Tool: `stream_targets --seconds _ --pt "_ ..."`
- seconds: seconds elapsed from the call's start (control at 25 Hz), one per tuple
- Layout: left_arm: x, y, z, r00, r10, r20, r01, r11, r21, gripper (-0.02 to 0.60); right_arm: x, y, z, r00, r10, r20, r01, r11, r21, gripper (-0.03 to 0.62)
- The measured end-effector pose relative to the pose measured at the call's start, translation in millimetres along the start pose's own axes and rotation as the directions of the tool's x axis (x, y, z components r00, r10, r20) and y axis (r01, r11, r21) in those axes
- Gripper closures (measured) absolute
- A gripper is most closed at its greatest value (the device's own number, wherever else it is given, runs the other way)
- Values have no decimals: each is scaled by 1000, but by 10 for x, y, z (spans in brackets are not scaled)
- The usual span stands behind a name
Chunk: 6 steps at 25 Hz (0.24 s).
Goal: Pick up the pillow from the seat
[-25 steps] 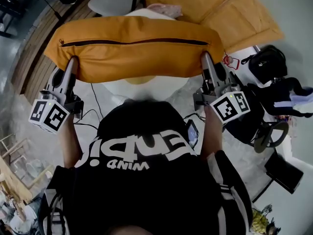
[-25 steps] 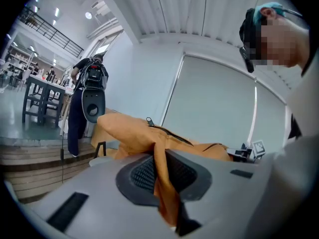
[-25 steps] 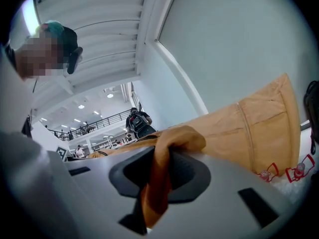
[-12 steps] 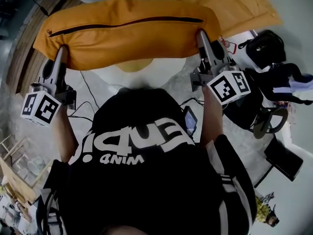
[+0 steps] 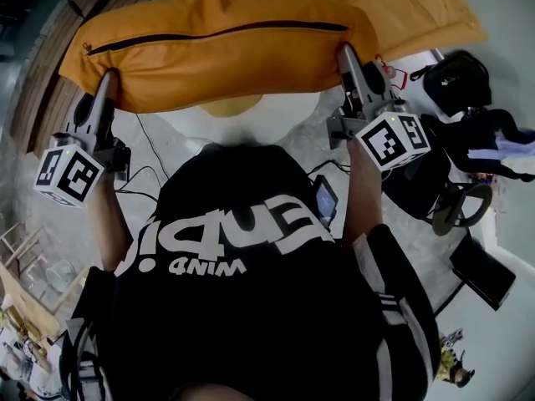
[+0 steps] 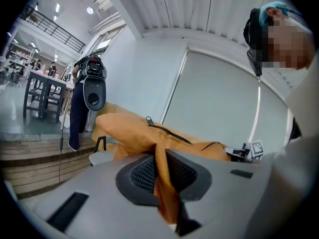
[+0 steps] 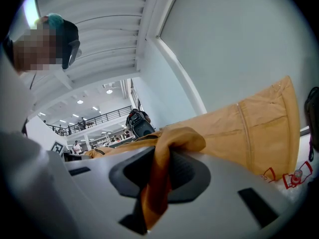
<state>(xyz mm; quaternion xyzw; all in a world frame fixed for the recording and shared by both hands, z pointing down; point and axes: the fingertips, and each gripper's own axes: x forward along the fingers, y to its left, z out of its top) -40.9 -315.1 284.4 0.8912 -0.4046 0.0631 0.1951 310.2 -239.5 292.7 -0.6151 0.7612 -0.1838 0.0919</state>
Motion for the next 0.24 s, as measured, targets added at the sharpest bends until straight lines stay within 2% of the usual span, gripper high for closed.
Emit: stream_targets --seconds 0.24 --pt "170 -22 -48 1000 -4 -18 4 1000 -8 541 57 -174 -27 1000 -14 -8 14 1000 7 514"
